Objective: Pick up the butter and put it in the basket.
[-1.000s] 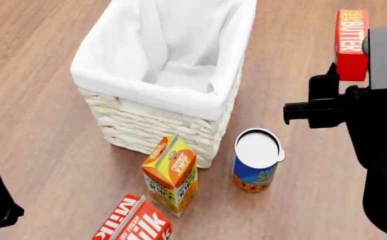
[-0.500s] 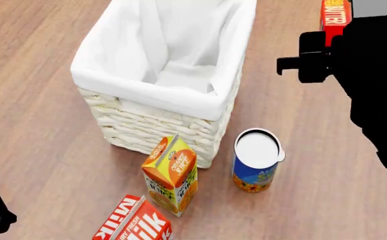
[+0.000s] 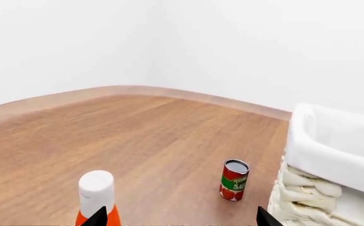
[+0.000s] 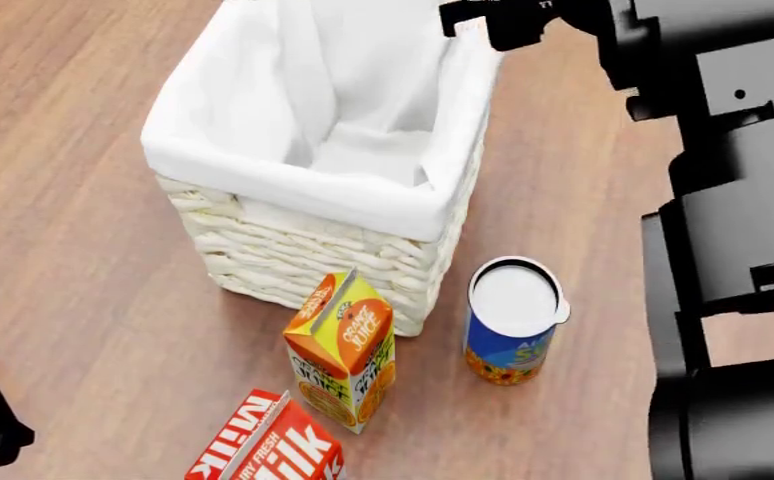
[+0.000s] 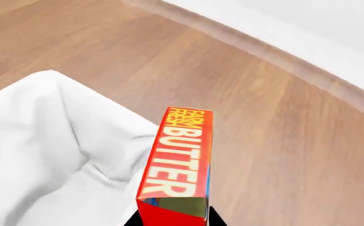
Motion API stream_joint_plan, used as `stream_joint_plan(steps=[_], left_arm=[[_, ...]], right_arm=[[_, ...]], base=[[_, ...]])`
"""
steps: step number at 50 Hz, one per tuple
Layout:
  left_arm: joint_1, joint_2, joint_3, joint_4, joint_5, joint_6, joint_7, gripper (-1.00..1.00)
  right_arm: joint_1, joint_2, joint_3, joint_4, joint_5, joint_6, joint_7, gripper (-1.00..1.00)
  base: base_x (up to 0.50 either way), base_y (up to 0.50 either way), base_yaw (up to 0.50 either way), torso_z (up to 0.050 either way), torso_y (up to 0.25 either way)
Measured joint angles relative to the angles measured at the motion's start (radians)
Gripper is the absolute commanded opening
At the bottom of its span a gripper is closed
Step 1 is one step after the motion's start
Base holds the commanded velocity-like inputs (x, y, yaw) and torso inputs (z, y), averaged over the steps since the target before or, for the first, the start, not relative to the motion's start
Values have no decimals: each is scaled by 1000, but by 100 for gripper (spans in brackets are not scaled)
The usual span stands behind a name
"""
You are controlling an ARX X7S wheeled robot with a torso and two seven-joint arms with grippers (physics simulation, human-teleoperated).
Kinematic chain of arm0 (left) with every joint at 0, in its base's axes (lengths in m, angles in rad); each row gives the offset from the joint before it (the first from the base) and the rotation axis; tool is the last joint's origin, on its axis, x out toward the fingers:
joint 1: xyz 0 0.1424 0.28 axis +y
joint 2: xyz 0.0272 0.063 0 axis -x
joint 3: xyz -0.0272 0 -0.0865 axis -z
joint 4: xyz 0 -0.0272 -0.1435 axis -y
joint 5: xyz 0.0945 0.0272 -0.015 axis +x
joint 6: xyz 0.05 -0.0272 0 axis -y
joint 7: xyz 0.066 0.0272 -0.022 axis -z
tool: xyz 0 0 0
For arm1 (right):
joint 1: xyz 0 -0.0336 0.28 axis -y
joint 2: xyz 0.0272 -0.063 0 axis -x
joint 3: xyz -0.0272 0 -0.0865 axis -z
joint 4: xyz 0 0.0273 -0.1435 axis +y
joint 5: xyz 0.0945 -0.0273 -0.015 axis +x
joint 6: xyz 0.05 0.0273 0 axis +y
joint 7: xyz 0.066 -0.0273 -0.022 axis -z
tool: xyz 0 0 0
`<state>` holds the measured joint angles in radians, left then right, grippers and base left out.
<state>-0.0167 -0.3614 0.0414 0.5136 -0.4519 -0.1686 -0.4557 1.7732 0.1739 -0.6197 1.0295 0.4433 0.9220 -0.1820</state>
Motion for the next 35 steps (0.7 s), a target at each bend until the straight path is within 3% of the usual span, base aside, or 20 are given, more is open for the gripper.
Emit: stream_joint_plan(steps=[16, 35], left_arm=[[-8, -2, 4, -9, -3, 0, -2, 100], [-7, -7, 4, 2, -13, -10, -15, 100]], right_arm=[[148, -130, -78, 238, -39, -96, -152, -100], [181, -166, -448, 280, 400, -149, -187, -100]], base=[[0, 0, 0, 0, 1], [0, 0, 0, 1, 1]])
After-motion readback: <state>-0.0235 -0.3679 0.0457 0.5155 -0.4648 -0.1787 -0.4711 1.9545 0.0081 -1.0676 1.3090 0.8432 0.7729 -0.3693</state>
